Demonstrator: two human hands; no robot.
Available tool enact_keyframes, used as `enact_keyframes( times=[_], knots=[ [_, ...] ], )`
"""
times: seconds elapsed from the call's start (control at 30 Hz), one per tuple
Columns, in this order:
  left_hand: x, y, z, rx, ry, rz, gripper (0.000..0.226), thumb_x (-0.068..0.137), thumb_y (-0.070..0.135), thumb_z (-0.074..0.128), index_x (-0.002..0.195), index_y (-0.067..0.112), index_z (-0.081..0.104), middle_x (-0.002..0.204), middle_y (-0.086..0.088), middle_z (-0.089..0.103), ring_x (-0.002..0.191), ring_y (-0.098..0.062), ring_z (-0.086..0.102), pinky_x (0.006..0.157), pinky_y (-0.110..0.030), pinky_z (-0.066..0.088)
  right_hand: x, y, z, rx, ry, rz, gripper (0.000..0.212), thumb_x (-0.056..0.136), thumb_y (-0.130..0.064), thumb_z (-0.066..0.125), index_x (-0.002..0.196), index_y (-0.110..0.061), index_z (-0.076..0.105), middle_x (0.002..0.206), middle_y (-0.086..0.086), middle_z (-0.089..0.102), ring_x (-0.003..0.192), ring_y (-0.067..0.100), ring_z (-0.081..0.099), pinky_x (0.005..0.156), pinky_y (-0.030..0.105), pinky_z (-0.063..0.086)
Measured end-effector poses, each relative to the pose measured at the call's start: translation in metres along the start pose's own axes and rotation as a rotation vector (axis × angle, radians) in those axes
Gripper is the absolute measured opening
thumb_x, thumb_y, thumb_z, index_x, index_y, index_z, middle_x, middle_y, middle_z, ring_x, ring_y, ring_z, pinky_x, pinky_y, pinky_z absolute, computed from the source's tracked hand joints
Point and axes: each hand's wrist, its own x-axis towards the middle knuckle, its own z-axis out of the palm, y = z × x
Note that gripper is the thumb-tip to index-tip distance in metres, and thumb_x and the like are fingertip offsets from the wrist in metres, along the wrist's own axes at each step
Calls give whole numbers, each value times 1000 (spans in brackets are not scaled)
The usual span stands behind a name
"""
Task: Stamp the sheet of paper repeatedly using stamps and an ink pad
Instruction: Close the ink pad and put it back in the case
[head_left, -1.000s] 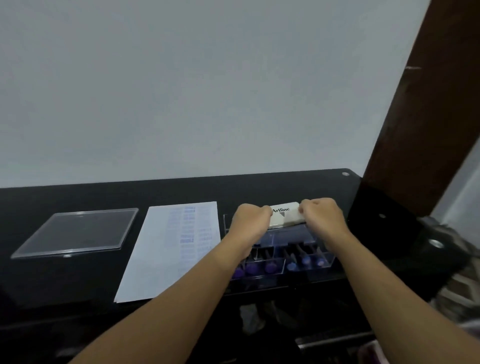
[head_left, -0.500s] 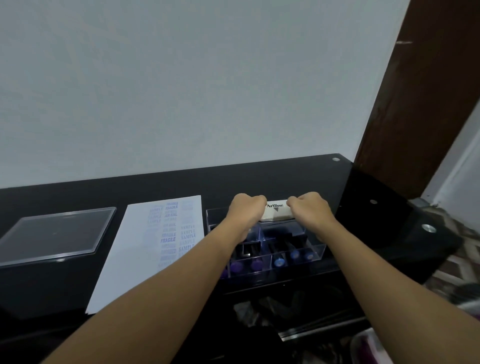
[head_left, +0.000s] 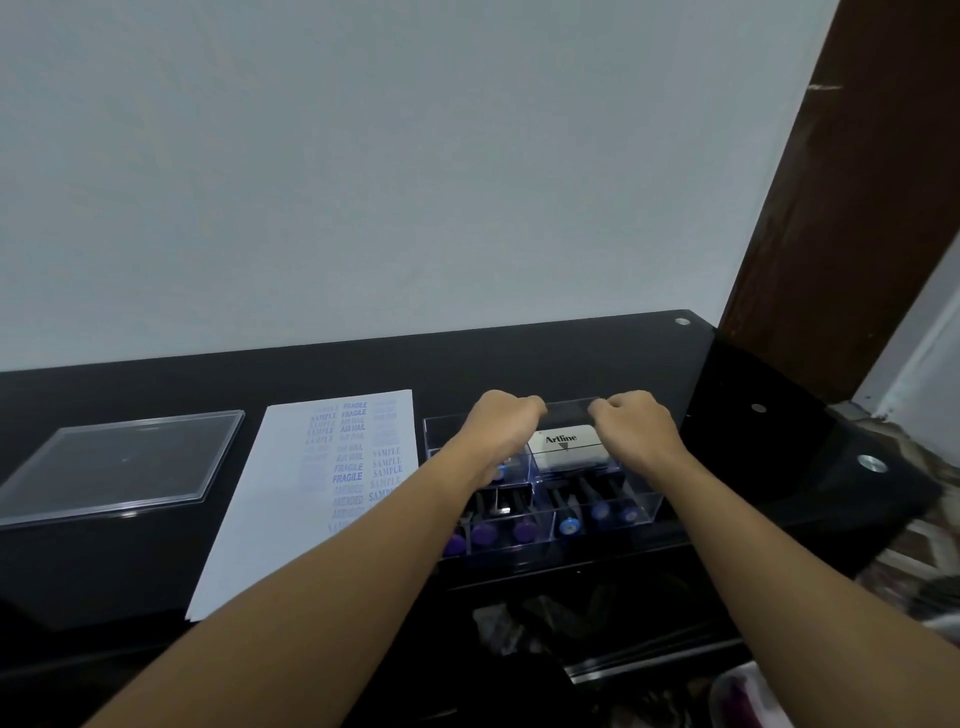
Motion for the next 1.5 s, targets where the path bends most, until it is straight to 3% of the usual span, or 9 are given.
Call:
enact_keyframes(
  times=[0.27,0.4,0.6,0.73,0.9,1.07,1.17,1.33,1.5],
  knots=[
    [-10,-12,-44,17,35,86,6,85,21,55,84,17,58,86,-4,53,80,-19,49,76,-37,47,-12,-5,8,0,-23,-19,24,91,-16,48,77,-1,61,71,3,61,62,17,49,55,28,38],
    [-23,-28,-86,0,81,104,8,86,15,52,79,14,48,79,-3,46,77,-19,42,71,-35,41,-25,-28,27,-21,-16,-91,19,94,-18,50,90,-14,68,82,-5,68,72,6,56,57,25,41],
    [-45,-64,-164,9,269,91,21,98,22,50,114,15,61,114,4,60,103,-16,59,82,-31,51,-51,-87,80,19,-115,-219,17,96,-18,50,92,-17,67,84,-7,67,76,8,60,54,22,41],
    [-56,-95,-226,-14,391,55,16,93,21,53,102,12,64,98,2,62,87,-16,57,76,-34,48,-66,-125,130,84,-242,-251,20,95,-17,49,93,-10,67,90,-6,68,78,15,62,57,26,44],
    [-63,-133,-309,-19,599,11,12,94,16,54,91,10,65,86,-3,63,79,-17,56,71,-33,47,-81,-166,194,196,-412,-198,21,92,-14,47,71,-8,50,74,5,55,68,21,53,58,35,38],
    [-50,-168,-391,-21,789,-24,13,87,18,57,82,10,67,79,-3,62,78,-22,56,72,-35,45,-85,-203,247,229,-508,-102,28,93,-9,49,108,12,62,111,26,65,90,36,67,89,55,54],
    [-40,-179,-429,97,861,-39,20,88,21,56,79,7,67,81,-5,64,77,-24,58,67,-35,44,-76,-222,274,314,-548,5,22,93,-8,52,105,5,65,101,21,66,93,29,67,86,42,58],
    [-22,-195,-464,235,845,-100,27,86,22,52,73,2,64,81,-12,66,79,-30,61,66,-37,44,-63,-245,309,420,-601,123,15,95,-15,52,103,-5,60,84,5,53,82,23,56,79,35,53],
    [-9,-211,-478,254,745,-147,30,86,26,54,90,2,72,94,-12,71,89,-29,64,82,-41,52,-55,-256,332,465,-635,166,37,93,-19,55,128,-7,52,119,13,60,112,30,59,98,44,53]
  ],
)
